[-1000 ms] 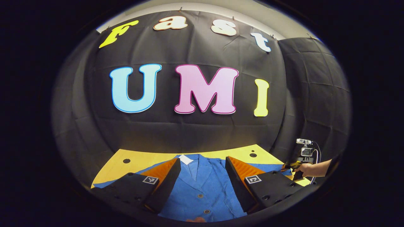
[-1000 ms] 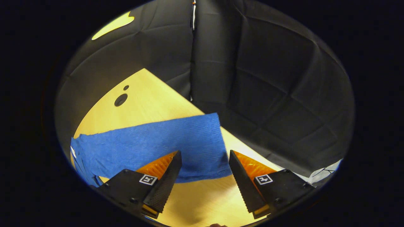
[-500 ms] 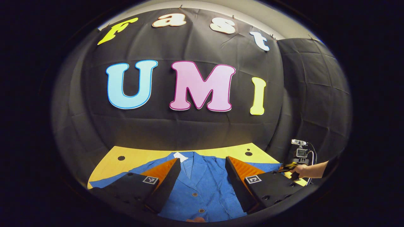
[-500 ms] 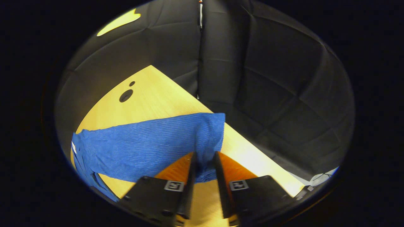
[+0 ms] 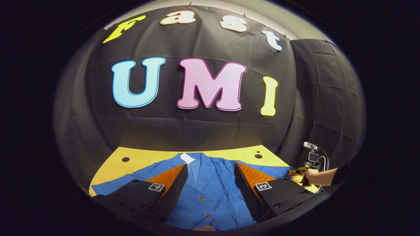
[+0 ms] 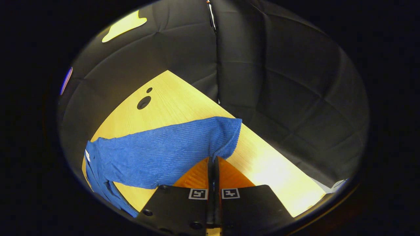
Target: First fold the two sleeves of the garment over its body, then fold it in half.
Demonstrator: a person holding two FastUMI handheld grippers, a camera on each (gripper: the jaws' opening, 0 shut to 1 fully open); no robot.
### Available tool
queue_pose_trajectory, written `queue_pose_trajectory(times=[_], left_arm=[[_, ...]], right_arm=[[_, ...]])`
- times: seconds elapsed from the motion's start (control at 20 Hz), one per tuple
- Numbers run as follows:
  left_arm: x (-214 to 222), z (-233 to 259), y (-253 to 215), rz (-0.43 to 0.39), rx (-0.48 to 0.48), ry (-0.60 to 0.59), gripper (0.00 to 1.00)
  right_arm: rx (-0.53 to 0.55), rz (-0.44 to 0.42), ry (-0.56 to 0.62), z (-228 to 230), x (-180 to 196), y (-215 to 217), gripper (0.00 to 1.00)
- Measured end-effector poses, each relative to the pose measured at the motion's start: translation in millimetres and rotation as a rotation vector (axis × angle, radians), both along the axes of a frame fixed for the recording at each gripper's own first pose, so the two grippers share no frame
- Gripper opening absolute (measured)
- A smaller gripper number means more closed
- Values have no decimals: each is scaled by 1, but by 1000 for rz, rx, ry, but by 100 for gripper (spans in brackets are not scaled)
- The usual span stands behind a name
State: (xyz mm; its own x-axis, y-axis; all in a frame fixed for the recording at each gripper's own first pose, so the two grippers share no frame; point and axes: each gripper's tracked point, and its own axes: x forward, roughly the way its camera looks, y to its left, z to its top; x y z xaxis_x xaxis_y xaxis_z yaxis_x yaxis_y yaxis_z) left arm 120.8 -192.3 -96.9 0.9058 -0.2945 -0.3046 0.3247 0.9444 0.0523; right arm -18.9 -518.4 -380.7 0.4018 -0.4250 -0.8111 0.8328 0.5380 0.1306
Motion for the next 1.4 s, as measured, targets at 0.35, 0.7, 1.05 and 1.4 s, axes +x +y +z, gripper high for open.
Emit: queue_pose_trajectory(times=[0.35, 0.7, 1.05, 1.4], left_arm=[[-5, 2, 15, 25, -8, 1, 82], [-24, 5, 80, 142, -50, -1, 82], [-74, -4, 199, 387, -84, 27, 82], [-112, -21, 326, 634, -137, 57, 82]], right_arm=[[-18, 26, -205, 65, 44, 30, 1], [-7, 337, -351, 128, 186, 199, 1], [55, 659, -349, 122, 268, 426, 1], [27, 840, -205, 74, 254, 560, 61]])
